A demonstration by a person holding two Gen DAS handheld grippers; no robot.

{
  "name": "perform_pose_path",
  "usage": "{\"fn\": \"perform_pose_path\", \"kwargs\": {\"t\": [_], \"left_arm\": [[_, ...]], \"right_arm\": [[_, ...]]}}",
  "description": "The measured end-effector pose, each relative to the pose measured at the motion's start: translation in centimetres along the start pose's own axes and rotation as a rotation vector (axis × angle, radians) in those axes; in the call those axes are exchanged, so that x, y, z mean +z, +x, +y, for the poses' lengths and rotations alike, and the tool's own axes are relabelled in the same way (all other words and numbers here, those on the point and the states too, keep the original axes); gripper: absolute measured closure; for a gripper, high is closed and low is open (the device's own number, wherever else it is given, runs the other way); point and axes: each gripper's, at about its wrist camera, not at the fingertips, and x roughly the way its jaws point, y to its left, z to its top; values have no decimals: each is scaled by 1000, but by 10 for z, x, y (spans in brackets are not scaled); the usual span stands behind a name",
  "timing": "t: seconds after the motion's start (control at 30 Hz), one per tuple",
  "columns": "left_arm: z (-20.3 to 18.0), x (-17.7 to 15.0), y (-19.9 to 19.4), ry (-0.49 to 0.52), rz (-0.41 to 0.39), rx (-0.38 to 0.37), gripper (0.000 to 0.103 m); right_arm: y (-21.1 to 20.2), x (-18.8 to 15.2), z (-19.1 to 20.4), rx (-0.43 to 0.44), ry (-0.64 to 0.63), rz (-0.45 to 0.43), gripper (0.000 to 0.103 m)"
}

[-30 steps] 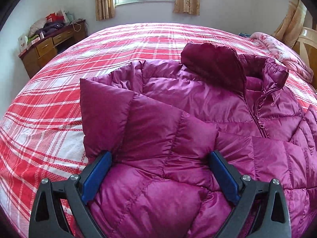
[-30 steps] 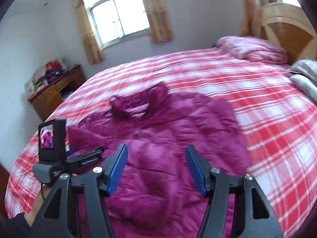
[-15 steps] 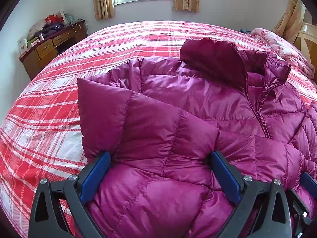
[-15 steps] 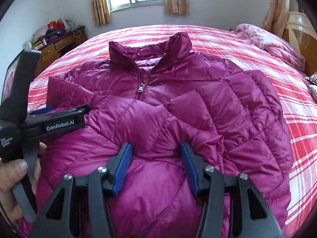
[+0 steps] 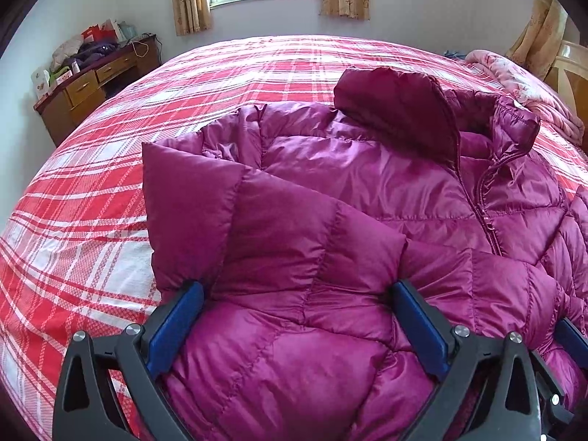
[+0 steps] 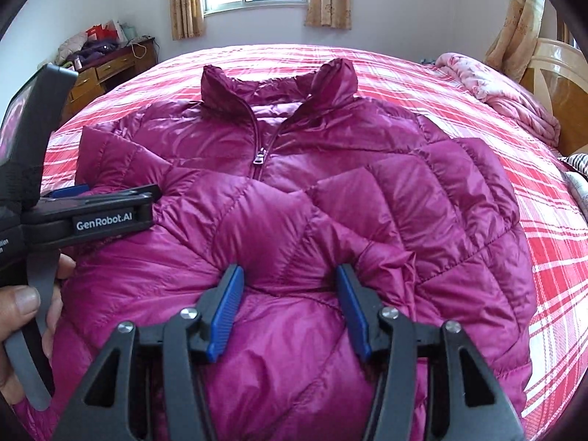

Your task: Fold large clothes

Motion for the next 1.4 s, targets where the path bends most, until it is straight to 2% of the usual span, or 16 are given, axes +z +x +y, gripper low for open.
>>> {"fn": "perform_pose_path", "kwargs": {"t": [0.1, 0.23, 0.4, 0.47, 0.57, 0.63, 0.7, 0.73, 0.87, 1.03, 1.1, 1.17, 1.27, 1.33, 1.4], "left_arm": [[7, -2, -6, 6, 4, -53, 1], [34, -2, -17, -60, -21, -175, 1], [77, 18, -29, -242, -92, -378, 1], [85, 33, -32, -276, -125, -413, 1], [71, 52, -25, -231, -105, -407, 1], [55, 59, -8, -180, -37, -400, 1], [47, 59, 16, -160, 43, -335, 1], [45, 56, 23, -156, 58, -329, 1], [31, 47, 23, -84, 10, -246, 1], [24, 49, 17, -35, 16, -195, 1], [21, 48, -1, -19, -11, -203, 1], [18, 53, -19, 2, -73, -222, 1], [9, 66, -50, 61, -158, -245, 1], [5, 81, -53, 87, -177, -236, 1], [0, 100, -47, 96, -173, -214, 1]], "right_arm": [[0, 0, 1, -2, -3, 1, 48], [0, 0, -1, 10, 4, -4, 48], [-1, 0, -2, 20, 10, -11, 47], [-1, 0, -2, 23, 12, -12, 47], [-2, -1, -3, 26, 13, -15, 47], [-2, -1, -4, 33, 16, -17, 47], [-2, -1, -5, 39, 19, -18, 46], [-2, -1, -5, 42, 19, -19, 46], [-2, -1, -5, 50, 20, -20, 45], [-2, -1, -4, 65, 15, -19, 41], [-3, 0, -5, 114, 14, -11, 30], [-7, 3, -9, 165, 10, -6, 25], [-21, 19, -18, 213, 39, 17, 25], [-28, 37, -25, 240, 60, 3, 24], [-29, 60, -34, 226, 68, -8, 18]]}}
